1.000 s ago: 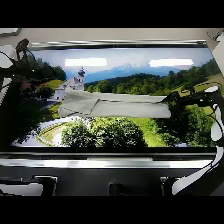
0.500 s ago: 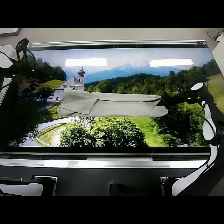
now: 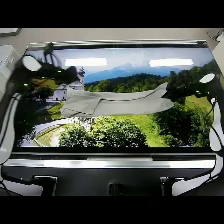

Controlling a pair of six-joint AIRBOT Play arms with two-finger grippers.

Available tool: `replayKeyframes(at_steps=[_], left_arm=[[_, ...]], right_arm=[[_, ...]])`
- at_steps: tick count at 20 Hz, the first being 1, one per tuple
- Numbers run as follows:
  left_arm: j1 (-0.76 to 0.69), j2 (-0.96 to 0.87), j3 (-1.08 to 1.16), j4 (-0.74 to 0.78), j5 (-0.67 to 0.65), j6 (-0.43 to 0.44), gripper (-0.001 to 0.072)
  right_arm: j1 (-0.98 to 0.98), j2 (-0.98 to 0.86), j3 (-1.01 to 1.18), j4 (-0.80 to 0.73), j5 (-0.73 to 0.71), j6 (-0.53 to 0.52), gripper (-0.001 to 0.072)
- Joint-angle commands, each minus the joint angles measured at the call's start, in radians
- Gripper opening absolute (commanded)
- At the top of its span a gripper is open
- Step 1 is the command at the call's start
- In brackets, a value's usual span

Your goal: Fold the clothes and pants, and hang the long-sleeved shirts on hangers.

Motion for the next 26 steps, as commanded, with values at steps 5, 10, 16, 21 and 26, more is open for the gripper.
replayKeyframes(at_steps=[5,10,16,21,26], left_arm=[[-0.352,-0.212,0.000,-0.020,0.259,-0.312,0.0013],[-0.450,-0.269,0.000,-0.099,0.384,-0.385,0.0013],[-0.497,-0.310,0.001,-0.130,0.459,-0.442,0.0013],[-0.520,-0.392,0.073,-0.165,0.473,-0.529,0.0012],[-0.548,-0.539,0.304,-0.165,0.388,-0.609,0.0011]], right_arm=[[0.000,0.167,0.003,-0.044,0.044,0.076,0.0035],[0.000,0.265,0.013,-0.203,0.060,0.144,0.0036],[0.000,0.352,0.040,-0.291,0.110,0.161,0.0036],[0.000,0.415,0.040,-0.248,0.192,0.160,0.0036],[0.001,0.449,0.040,-0.181,0.263,0.160,0.0036]])
